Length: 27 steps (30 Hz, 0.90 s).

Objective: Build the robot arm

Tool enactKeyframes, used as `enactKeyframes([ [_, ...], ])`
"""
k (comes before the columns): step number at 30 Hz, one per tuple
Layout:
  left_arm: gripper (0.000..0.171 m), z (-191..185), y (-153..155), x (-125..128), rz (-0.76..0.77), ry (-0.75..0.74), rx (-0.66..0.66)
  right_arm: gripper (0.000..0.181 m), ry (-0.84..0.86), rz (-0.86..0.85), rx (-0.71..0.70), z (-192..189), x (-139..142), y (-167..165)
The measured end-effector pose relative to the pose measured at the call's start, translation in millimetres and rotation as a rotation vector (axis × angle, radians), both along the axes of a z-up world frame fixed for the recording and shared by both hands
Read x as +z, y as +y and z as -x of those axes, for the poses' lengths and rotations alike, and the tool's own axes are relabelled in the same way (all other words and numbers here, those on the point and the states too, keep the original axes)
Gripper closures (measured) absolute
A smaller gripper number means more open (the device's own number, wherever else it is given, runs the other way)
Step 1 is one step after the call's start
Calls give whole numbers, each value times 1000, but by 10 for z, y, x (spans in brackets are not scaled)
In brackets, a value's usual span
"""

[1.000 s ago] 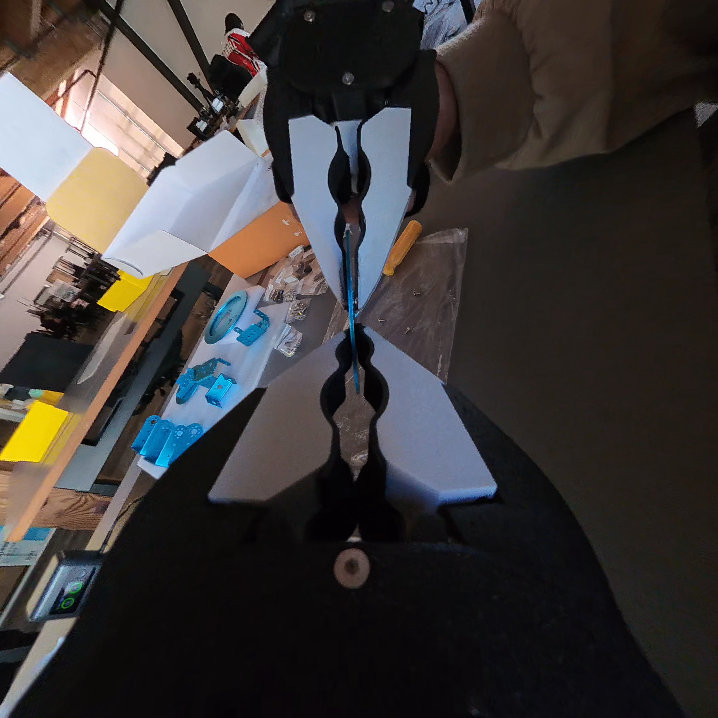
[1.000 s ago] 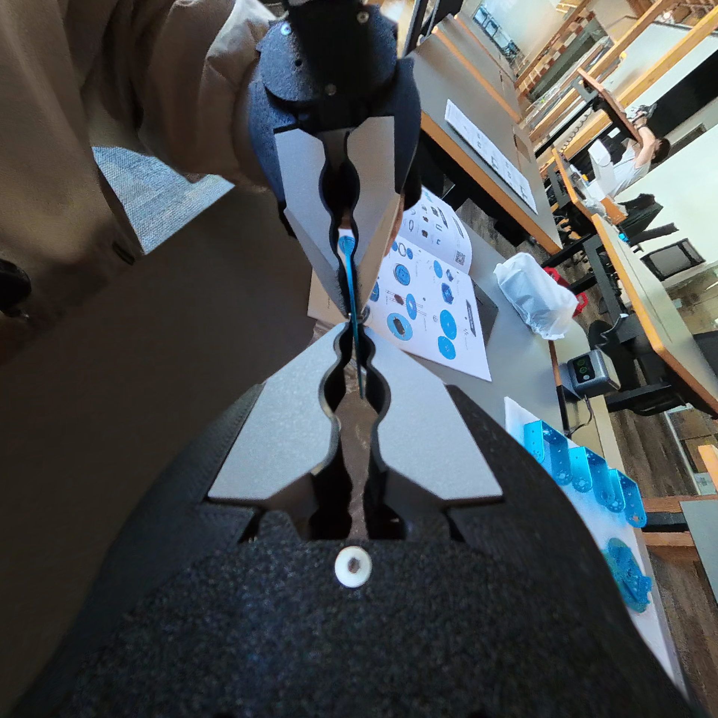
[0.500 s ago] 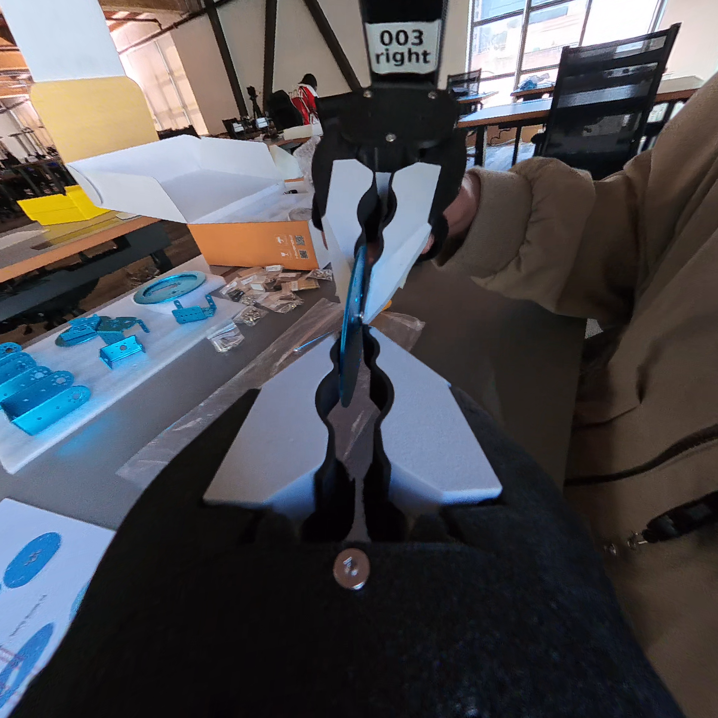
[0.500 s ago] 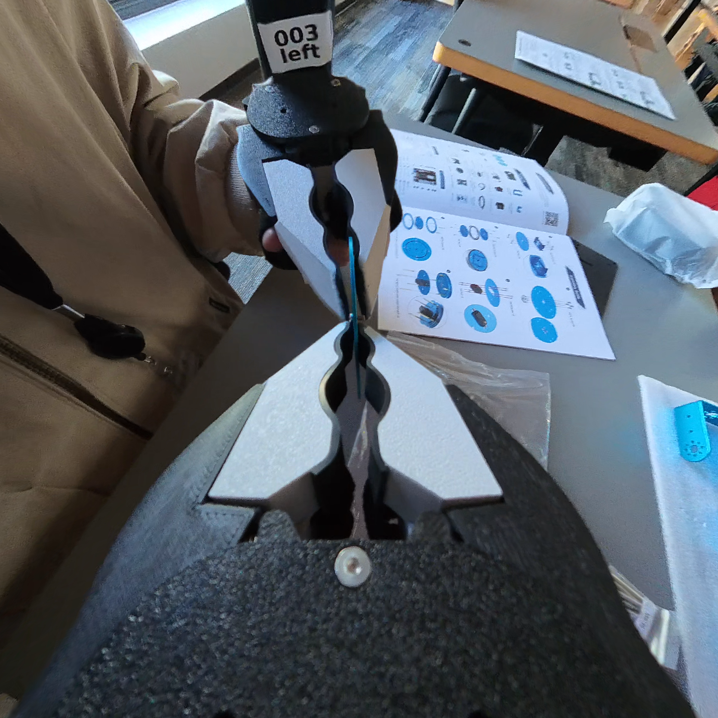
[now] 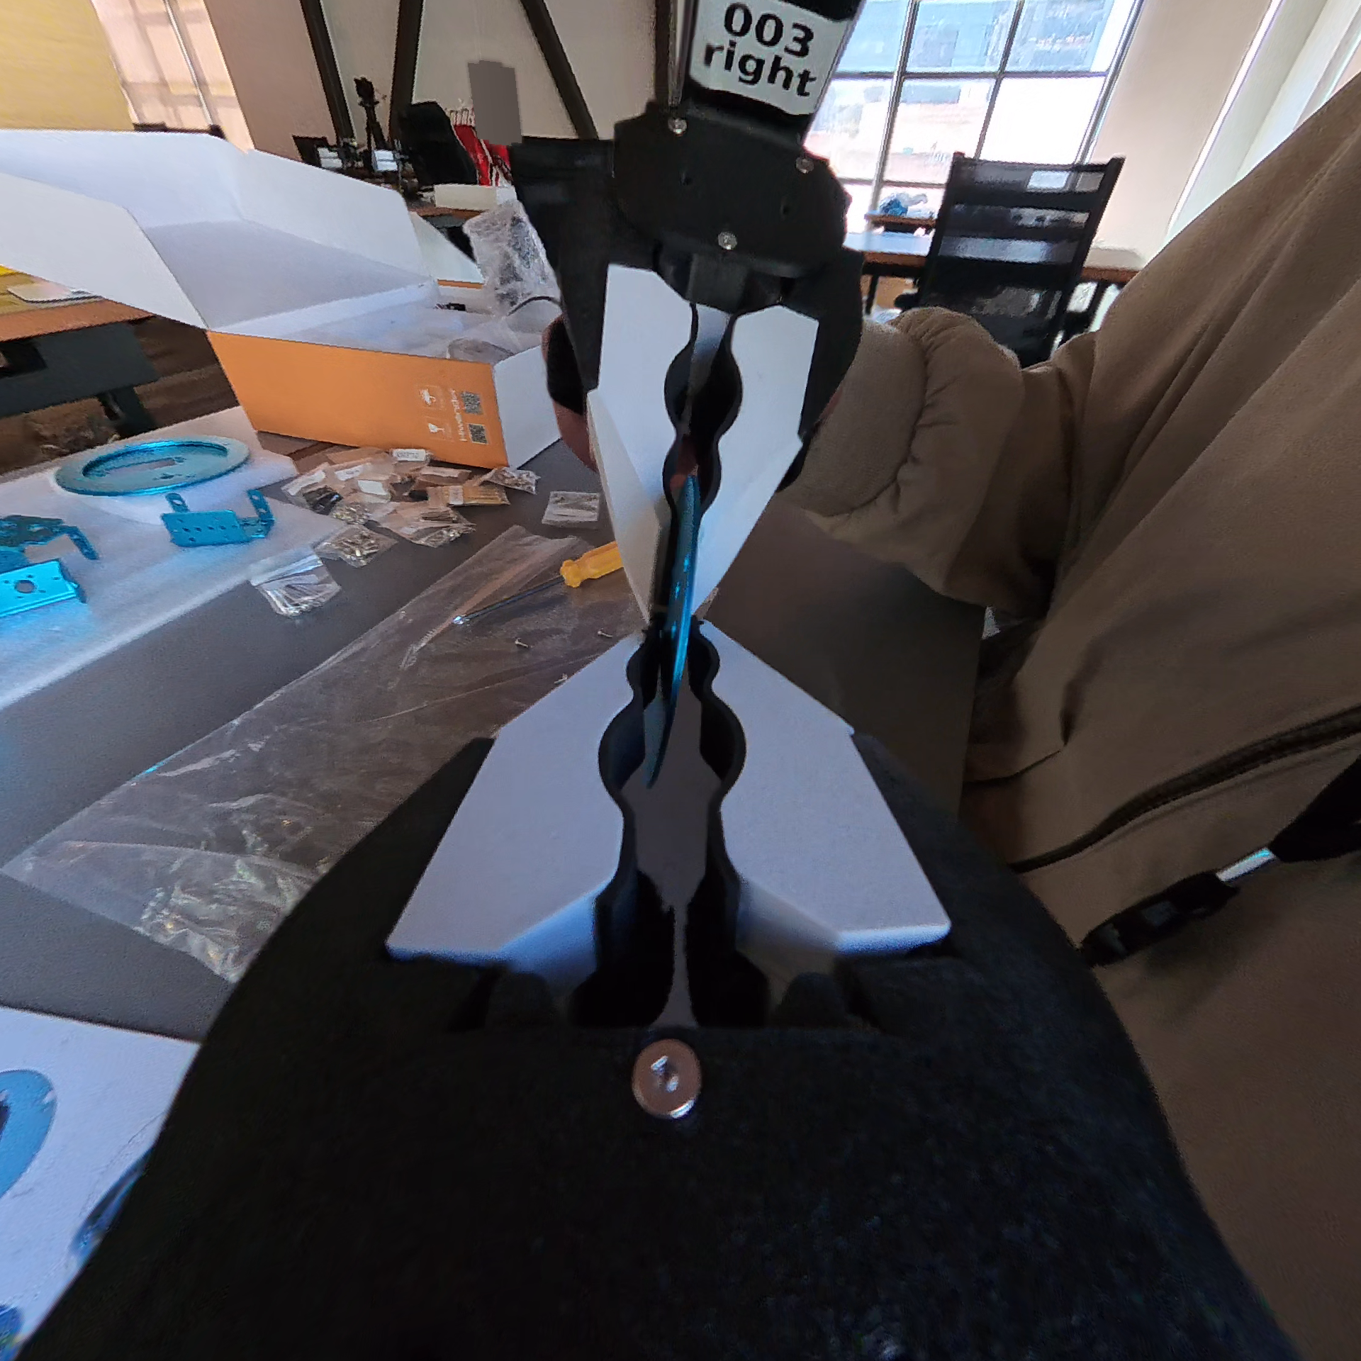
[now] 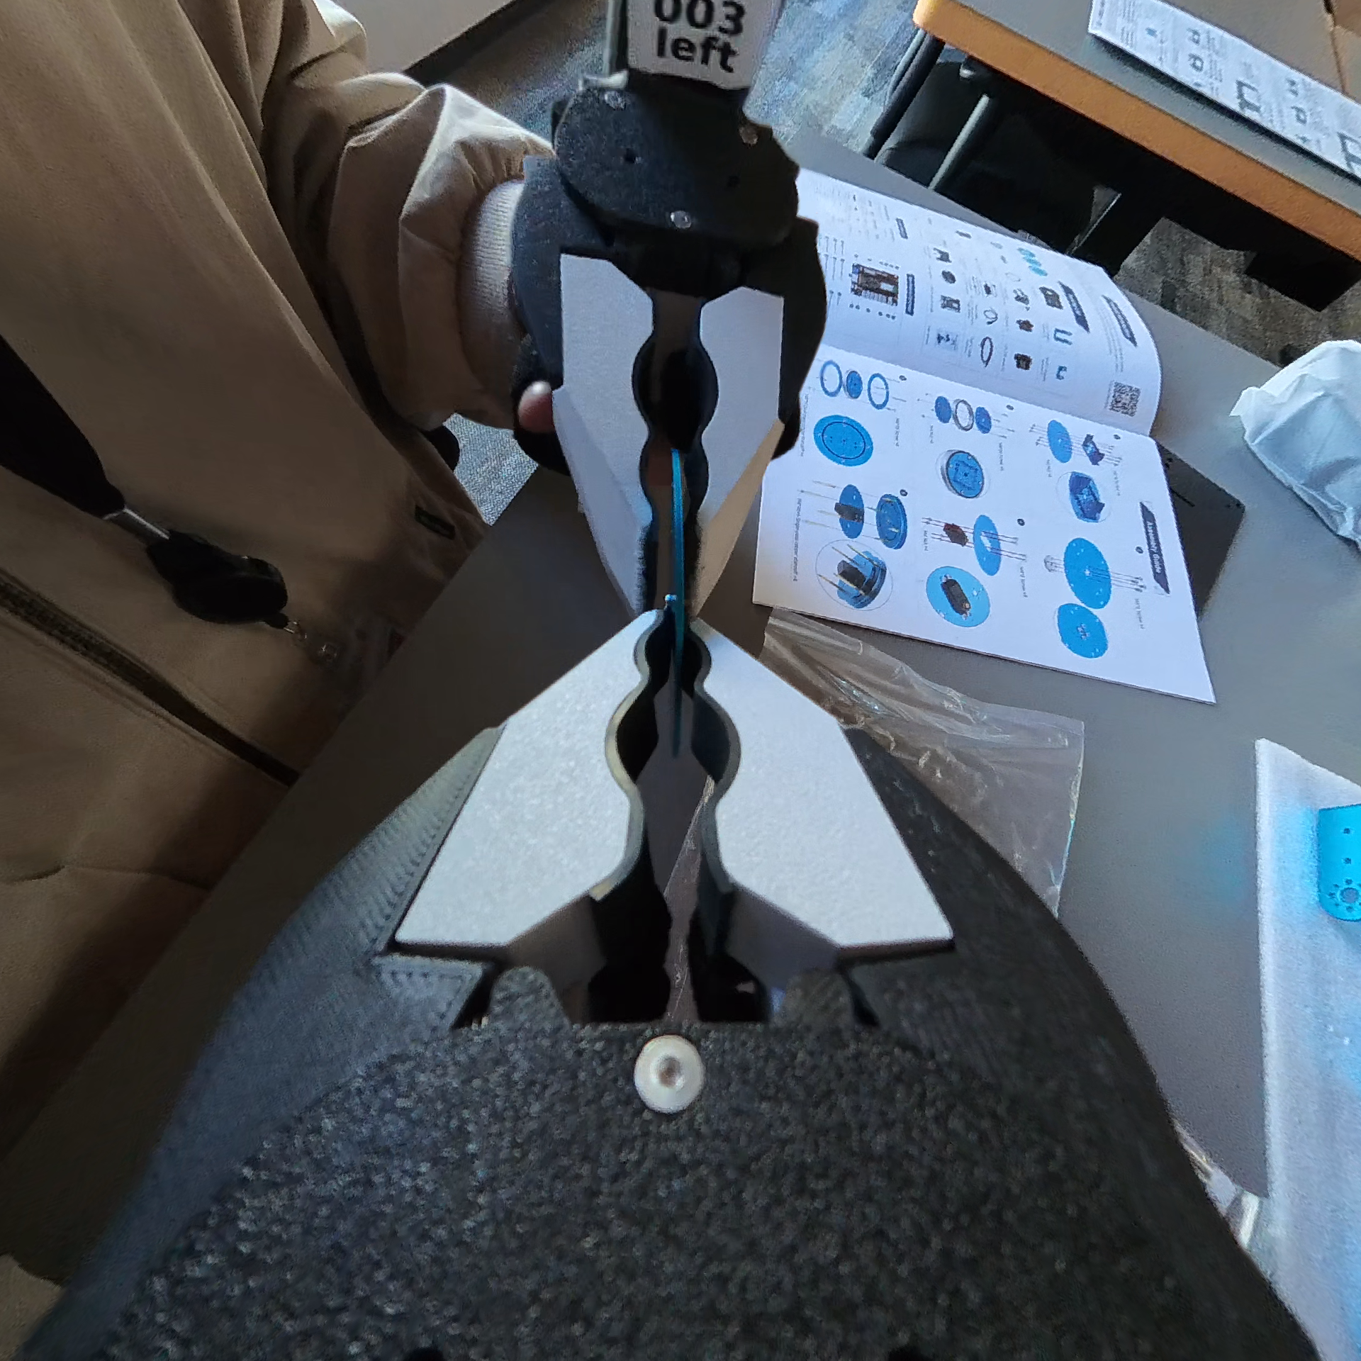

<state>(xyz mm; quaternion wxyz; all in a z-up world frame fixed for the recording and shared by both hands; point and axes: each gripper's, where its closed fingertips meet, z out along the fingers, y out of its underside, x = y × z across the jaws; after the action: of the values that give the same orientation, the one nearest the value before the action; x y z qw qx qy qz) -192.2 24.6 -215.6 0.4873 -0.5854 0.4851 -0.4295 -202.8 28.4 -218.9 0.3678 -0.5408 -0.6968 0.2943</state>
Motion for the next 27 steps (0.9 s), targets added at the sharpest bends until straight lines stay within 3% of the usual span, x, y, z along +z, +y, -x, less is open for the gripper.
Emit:
enactKeyframes([
  [4, 166, 37, 1, 29, 21, -32, -18, 181, 50, 50, 11, 31, 28, -8],
  [7, 163, 75, 38, 41, 26, -41, 18, 181, 77, -74, -1, 55, 44, 34],
  [9, 149, 141, 96, 70, 67, -85, 66, 181, 69, -142, -27, 57, 44, 80],
  [11, 148, 242, 161, 94, 74, -136, 125, 181, 105, -144, -35, 60, 78, 91],
  [14, 153, 314, 189, -17, -6, -90, 173, 181, 212, 111, -46, 46, 131, 112],
  [18, 156, 239, 83, 16, 68, -144, 89, 181, 291, 510, -39, 24, 72, 118],
  [21, 166, 205, 110, -31, 91, -134, 96, 181, 310, 697, -44, 2, 8, 102],
  [24, 170, 160, 142, -79, 236, -143, 89, 180, 319, 916, -91, -39, -54, 152],
  [27, 171, 127, 226, -149, 488, -196, 110, 179, 323, 1037, -160, -75, -142, 239],
])
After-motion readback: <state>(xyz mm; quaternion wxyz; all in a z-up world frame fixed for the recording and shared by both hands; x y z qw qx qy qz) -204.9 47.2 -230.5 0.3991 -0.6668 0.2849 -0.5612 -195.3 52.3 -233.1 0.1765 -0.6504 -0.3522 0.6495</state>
